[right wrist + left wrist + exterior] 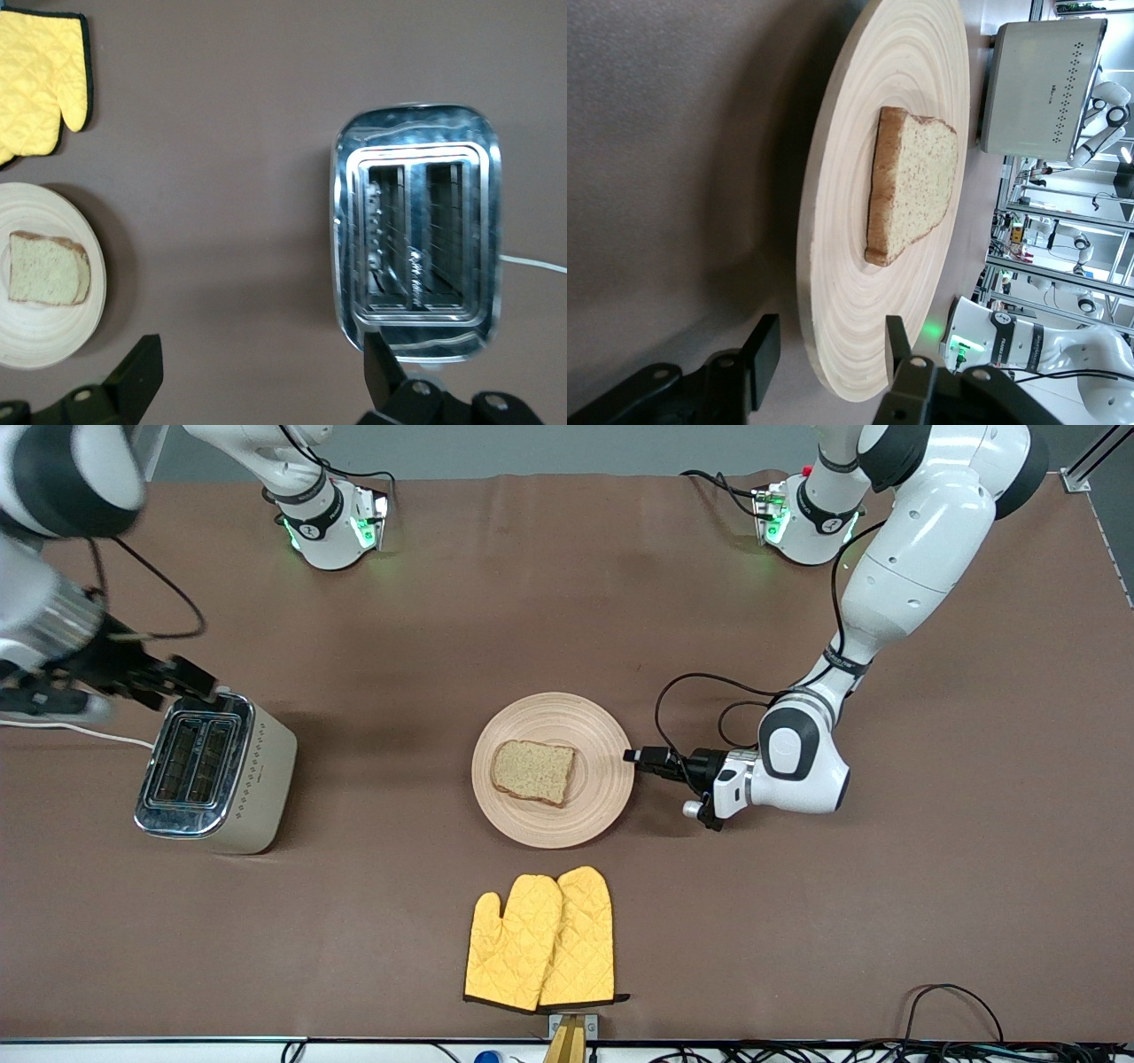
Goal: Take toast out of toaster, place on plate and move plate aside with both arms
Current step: 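Grip the plate rim with the left gripper while the right gripper withdraws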
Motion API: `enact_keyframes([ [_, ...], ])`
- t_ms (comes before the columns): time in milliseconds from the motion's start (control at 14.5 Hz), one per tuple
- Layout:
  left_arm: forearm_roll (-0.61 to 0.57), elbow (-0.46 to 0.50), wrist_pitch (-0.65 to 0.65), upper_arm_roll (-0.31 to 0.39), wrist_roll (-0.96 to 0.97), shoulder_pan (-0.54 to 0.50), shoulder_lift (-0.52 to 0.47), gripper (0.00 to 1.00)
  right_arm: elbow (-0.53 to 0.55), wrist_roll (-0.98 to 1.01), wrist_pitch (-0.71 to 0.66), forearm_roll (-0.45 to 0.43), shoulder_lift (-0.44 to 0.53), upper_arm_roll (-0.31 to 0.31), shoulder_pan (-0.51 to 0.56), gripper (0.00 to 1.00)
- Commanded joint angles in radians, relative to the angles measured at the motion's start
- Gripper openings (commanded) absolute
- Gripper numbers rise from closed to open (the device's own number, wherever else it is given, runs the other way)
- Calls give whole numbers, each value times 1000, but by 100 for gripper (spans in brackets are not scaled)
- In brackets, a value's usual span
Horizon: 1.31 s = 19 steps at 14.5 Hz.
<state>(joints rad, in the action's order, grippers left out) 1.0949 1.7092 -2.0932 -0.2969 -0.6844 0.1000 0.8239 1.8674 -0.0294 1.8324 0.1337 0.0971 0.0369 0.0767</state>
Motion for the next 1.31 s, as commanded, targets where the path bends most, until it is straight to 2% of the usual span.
enact_keyframes([
  [0,23,-16,-27,-4,-21,1,17,49,-109,8,-103,-71,-17,-6,-9,100],
  [206,39,-37,-31,-4,-21,3,37,49,-195,8,-235,-98,-11,-29,-8,100],
  [275,46,-39,-33,-4,-23,6,41,48,-200,9,-254,-98,-1,-47,-11,100],
  [550,74,-57,-74,-4,-21,30,58,45,-200,6,-254,-98,23,-51,-17,100],
  [688,85,-66,-74,-4,-21,36,63,33,-197,6,-260,-98,30,-52,-37,100],
  [757,85,-68,-74,-4,-21,37,63,22,-188,6,-259,-98,29,-55,-29,100],
  [894,85,-69,-76,-4,-21,37,63,4,-185,8,-257,-98,27,-110,-34,100],
  [963,85,-69,-76,-4,-21,35,61,0,-191,8,-257,-98,24,-127,-34,100],
  [1239,85,-66,-65,-4,-9,14,29,0,-218,8,-260,-143,23,-137,-51,100],
])
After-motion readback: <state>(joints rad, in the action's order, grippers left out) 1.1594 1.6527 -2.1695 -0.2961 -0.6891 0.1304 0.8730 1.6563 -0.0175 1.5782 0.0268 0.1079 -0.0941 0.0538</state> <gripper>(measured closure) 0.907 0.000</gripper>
